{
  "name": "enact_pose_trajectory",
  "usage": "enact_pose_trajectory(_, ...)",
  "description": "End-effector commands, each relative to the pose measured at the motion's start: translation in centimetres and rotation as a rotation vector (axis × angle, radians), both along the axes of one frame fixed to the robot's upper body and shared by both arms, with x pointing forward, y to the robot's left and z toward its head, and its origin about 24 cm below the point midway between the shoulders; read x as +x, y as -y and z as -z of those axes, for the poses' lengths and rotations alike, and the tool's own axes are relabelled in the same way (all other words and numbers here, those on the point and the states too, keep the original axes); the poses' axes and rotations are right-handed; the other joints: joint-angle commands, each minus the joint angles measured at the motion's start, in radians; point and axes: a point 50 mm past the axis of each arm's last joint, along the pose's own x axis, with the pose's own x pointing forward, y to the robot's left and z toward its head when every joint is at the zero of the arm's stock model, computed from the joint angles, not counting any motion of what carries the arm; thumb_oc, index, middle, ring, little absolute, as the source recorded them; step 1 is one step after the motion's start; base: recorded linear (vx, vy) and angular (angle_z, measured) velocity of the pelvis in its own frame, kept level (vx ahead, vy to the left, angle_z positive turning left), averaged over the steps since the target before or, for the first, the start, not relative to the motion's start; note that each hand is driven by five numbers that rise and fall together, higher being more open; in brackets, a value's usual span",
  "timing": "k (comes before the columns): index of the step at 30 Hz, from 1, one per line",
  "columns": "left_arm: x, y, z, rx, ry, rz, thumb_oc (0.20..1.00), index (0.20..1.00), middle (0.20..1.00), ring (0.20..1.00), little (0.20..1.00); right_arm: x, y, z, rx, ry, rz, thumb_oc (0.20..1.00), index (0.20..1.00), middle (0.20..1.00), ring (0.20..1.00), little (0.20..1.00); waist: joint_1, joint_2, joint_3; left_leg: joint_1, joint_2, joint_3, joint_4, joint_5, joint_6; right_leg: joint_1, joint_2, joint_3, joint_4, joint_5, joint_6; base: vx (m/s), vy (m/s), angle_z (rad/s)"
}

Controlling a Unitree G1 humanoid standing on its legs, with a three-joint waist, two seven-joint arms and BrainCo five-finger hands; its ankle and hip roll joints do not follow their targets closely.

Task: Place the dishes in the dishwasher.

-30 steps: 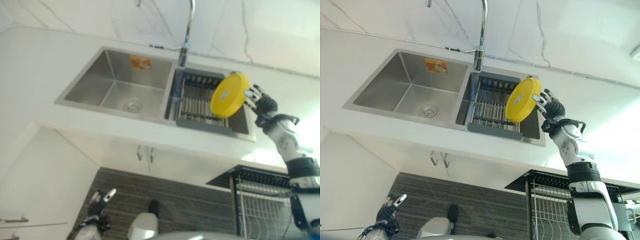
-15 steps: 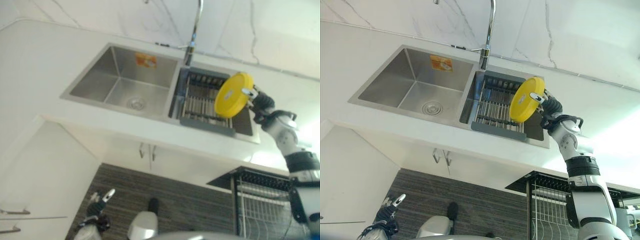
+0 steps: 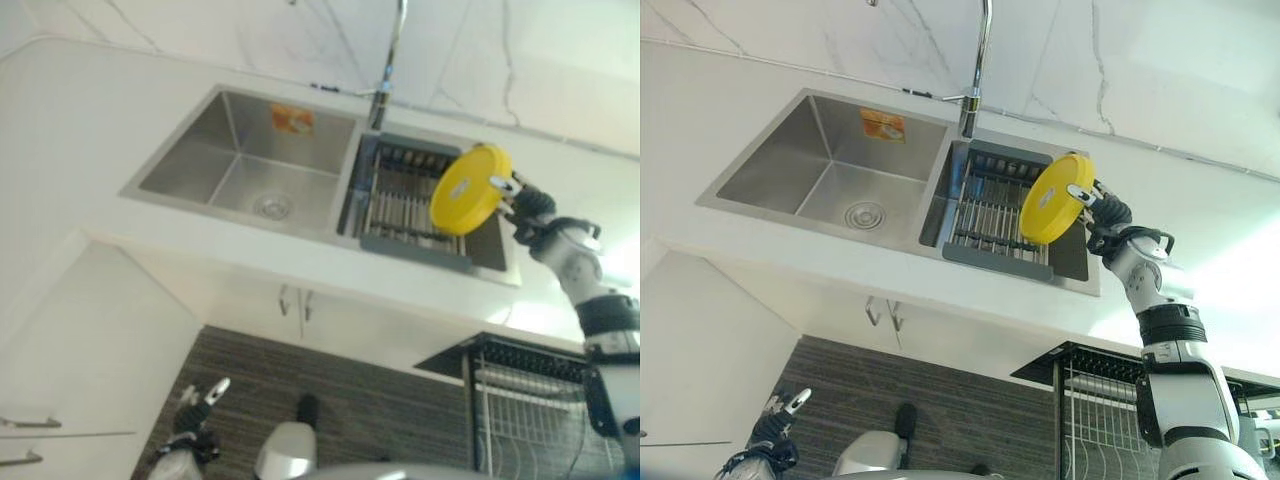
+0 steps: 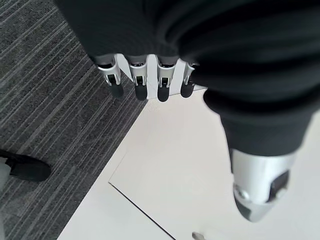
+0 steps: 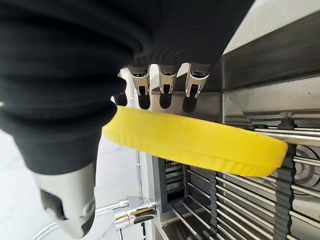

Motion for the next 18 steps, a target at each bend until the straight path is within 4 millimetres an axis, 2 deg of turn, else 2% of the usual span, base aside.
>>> enact_pose_trajectory(1, 1.52, 0.36, -0.39, 0.016, 0.024, 0.07, 1.0, 1.0, 1.0, 1.0, 1.0, 0.61, 1.3, -4.76, -0.081, 0.108, 0.003, 1.0, 1.0, 1.0, 1.0, 1.0, 0.046, 0.042, -0.052, 0.092, 0.043, -0.022, -0.001, -0.158, -0.056, -0.065, -0.029, -0.015, 0.128, -0.032, 0.023, 0.0, 0.0, 0.0)
enact_pose_trajectory(18, 1.71, 0.29, -0.42, 0.018, 0.017, 0.073, 1.0, 1.0, 1.0, 1.0, 1.0, 1.02, 1.8, -4.72, -0.1, 0.062, 0.008, 1.0, 1.0, 1.0, 1.0, 1.0, 0.055, 0.042, -0.043, 0.093, 0.043, -0.029, -0.001, -0.158, -0.055, -0.073, -0.038, -0.021, 0.138, -0.025, 0.03, 0.0, 0.0, 0.0)
